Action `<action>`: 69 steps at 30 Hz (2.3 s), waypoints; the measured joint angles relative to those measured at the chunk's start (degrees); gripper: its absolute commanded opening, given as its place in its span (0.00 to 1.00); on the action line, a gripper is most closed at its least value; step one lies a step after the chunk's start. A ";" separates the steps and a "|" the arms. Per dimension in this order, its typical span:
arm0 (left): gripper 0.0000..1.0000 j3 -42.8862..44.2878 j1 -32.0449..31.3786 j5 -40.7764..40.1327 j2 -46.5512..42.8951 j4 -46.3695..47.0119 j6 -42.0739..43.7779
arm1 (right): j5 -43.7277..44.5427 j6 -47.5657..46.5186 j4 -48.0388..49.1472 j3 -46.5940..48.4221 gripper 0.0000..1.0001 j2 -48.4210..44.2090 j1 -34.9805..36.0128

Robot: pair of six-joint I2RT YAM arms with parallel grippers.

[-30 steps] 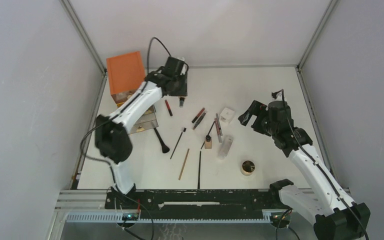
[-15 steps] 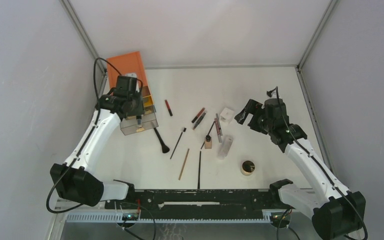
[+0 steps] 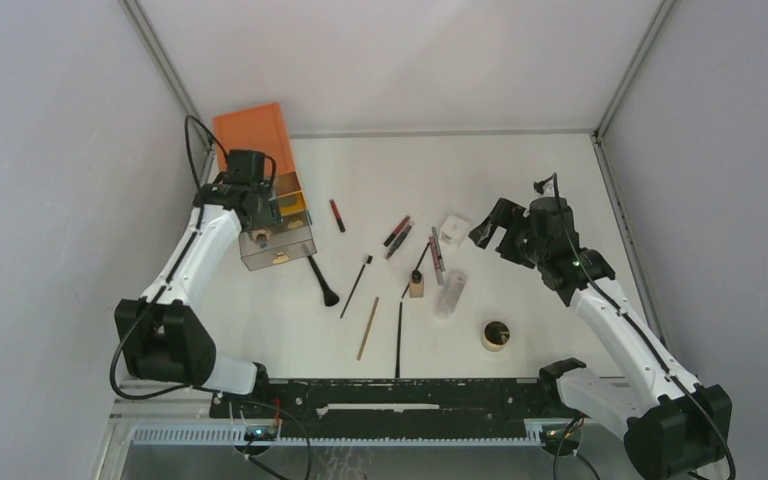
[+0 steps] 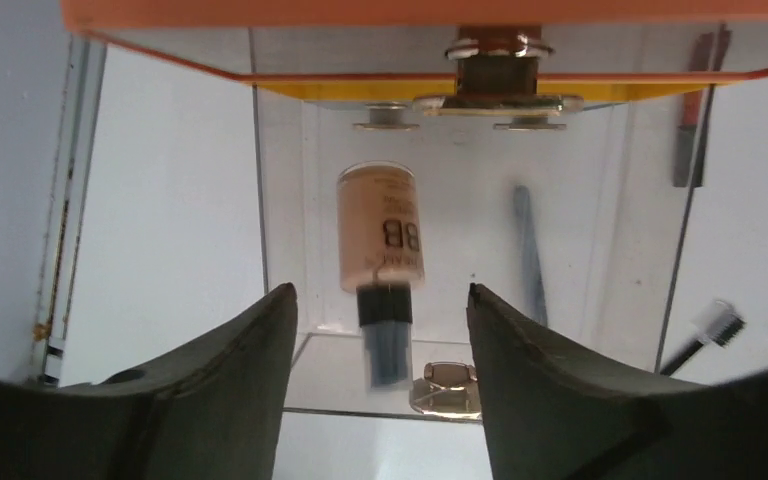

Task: Organize the makeup
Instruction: Place the makeup in the drawer, then pick up the makeup from the center of the board.

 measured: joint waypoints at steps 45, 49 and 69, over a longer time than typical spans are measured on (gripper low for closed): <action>1.00 50.82 -35.52 22.03 51.01 -1.07 8.61 | 1.49 -0.11 -9.29 -2.14 1.00 -5.88 -12.63; 1.00 52.52 -36.30 23.50 53.62 -0.07 8.41 | 1.11 -0.13 -9.44 -2.25 1.00 -5.88 -12.63; 0.46 57.40 -37.53 27.10 62.49 3.13 3.17 | 0.22 -0.35 -9.49 -2.27 1.00 -4.70 -12.63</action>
